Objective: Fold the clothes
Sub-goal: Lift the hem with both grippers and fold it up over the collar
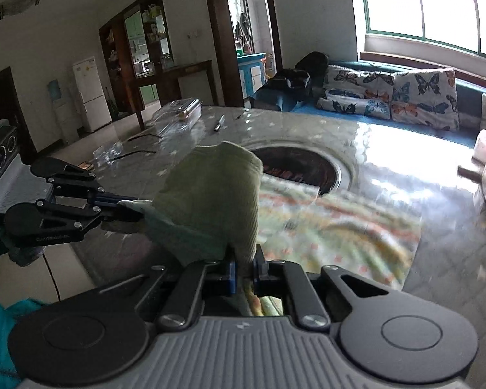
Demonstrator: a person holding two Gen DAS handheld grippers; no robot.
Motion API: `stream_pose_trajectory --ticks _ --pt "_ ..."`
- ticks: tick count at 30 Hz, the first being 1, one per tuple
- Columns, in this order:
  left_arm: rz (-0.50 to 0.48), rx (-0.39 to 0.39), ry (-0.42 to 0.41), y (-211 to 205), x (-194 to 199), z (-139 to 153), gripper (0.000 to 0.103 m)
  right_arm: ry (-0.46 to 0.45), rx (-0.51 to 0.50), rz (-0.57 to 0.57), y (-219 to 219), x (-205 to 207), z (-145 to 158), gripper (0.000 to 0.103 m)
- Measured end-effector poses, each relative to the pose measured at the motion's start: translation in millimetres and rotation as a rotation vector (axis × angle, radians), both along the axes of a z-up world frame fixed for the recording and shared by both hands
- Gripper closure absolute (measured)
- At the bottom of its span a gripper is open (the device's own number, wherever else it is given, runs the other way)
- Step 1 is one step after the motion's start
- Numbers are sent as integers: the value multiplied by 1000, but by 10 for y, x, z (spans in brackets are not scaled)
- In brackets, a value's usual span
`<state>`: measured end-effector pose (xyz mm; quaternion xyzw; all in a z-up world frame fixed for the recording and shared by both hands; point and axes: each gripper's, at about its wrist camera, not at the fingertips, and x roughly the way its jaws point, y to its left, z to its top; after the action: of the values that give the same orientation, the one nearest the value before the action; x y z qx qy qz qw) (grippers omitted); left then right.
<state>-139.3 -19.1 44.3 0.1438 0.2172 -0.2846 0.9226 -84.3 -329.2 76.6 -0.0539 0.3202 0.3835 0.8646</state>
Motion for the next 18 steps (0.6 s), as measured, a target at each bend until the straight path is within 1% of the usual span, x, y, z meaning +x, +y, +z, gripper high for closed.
stream_pose_trajectory --ticks 4,7,9,13,16,18 --pt "37 -21 2 2 385 76 98 -15 -13 -2 77 364 86 95" --pt "69 -26 26 -23 779 103 98 -16 -38 -10 171 719 90 95" --pt "92 -31 67 -45 1078 83 98 -11 -55 -18 240 981 76 95" --pt "136 -6 164 -119 1670 -59 98 34 -87 -67 370 1519 -132 95" --pt "161 16 229 -141 1984 -234 98 63 -102 -106 455 1793 -345 95" --pt "175 21 259 -140 2101 -335 98 80 -107 -137 499 1929 -494 95"
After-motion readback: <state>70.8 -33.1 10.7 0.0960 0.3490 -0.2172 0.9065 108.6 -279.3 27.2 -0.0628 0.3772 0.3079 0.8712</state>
